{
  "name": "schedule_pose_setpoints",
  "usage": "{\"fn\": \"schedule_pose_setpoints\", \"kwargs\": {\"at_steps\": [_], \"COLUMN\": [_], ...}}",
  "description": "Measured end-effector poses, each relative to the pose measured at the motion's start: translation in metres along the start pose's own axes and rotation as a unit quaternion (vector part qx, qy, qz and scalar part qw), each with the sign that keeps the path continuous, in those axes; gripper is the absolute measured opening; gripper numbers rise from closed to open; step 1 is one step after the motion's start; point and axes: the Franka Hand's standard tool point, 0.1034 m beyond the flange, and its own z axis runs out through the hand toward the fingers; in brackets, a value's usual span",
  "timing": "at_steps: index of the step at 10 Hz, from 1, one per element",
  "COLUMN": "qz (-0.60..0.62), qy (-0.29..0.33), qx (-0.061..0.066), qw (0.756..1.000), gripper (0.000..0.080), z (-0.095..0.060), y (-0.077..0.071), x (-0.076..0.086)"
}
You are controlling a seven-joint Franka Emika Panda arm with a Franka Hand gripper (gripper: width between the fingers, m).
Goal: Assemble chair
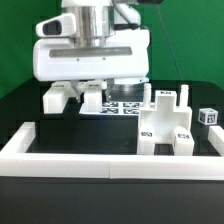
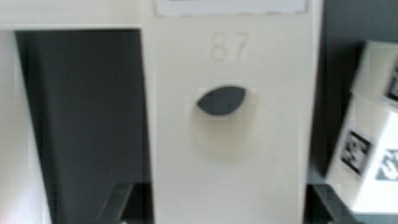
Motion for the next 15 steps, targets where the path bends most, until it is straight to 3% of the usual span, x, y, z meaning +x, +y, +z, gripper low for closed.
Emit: {"fn": "schedule_pose_setpoints", "kwargs": {"at_steps": [2, 3, 8, 10, 13, 15], "qz": [0.024, 0.044, 0.038, 0.036, 0.070, 0.108], "qy": [-0.004, -0.003, -0.005, 0.002, 0.007, 0.001], "qx": [0.015, 0.016, 0.014, 0.016, 0.021, 0.020], "qw": [1.000, 0.999, 0.999, 0.999, 0.997, 0.994], "gripper": [0.0288, 0.0288, 0.0288, 0.0288, 0.0288, 0.0288], "z": [-0.023, -0.030, -0.026, -0.036, -0.050, -0.053], "y": [-0.023, -0.033, -0.035, -0.049, -0.086, -0.122], "x": [0.012, 0.019, 0.020, 0.023, 0.029, 0.037]}}
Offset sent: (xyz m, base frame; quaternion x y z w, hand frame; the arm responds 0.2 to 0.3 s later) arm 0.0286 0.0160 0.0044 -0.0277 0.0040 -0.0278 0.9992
